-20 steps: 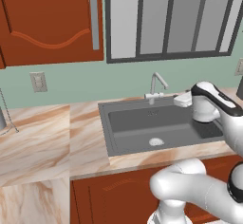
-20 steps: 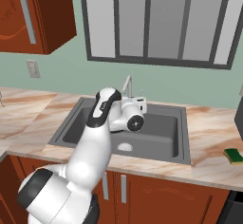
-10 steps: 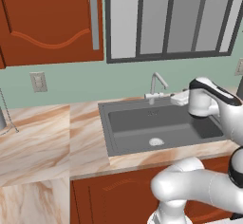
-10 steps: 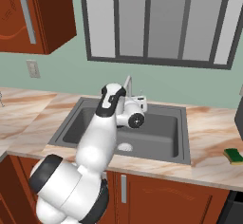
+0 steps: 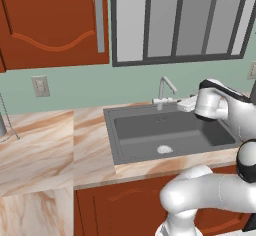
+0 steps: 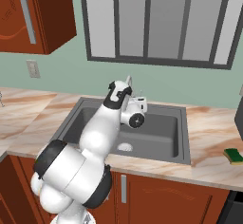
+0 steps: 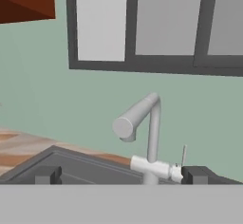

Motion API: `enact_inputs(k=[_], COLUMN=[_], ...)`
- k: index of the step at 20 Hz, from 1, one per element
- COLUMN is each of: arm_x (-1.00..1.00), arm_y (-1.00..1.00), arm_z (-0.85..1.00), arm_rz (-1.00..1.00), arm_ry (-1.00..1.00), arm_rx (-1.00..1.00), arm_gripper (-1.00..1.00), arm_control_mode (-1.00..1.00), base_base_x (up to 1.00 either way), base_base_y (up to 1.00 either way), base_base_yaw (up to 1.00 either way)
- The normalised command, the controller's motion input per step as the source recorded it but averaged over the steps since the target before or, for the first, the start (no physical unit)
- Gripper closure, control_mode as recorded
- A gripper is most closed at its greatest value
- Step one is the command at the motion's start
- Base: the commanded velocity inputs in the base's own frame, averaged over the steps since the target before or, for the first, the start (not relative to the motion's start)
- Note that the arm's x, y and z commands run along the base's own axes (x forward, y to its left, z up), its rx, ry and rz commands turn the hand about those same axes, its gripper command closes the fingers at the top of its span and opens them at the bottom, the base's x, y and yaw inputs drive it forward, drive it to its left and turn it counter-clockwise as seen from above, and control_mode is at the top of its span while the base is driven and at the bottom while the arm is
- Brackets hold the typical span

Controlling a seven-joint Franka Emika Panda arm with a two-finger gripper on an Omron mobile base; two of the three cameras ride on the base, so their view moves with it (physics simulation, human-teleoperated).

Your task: Soak the sponge with water for a few seconds and then drop it inside the sink.

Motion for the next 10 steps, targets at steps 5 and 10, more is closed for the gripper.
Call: enact_inputs(k=[5,10], arm_x=[0.07,0.08], arm_y=[0.0,0.0], arm_z=[-0.18,-0.01], arm_rz=[0.0,0.0], arm_ry=[0.0,0.0], arm_rx=[0.0,0.0], arm_gripper=[-1.0,-1.0], arm_control_mode=[-1.0,-1.0], base_base_x=[0.0,0.0], base_base_y=[0.0,0.0], base_base_yaw=[0.0,0.0])
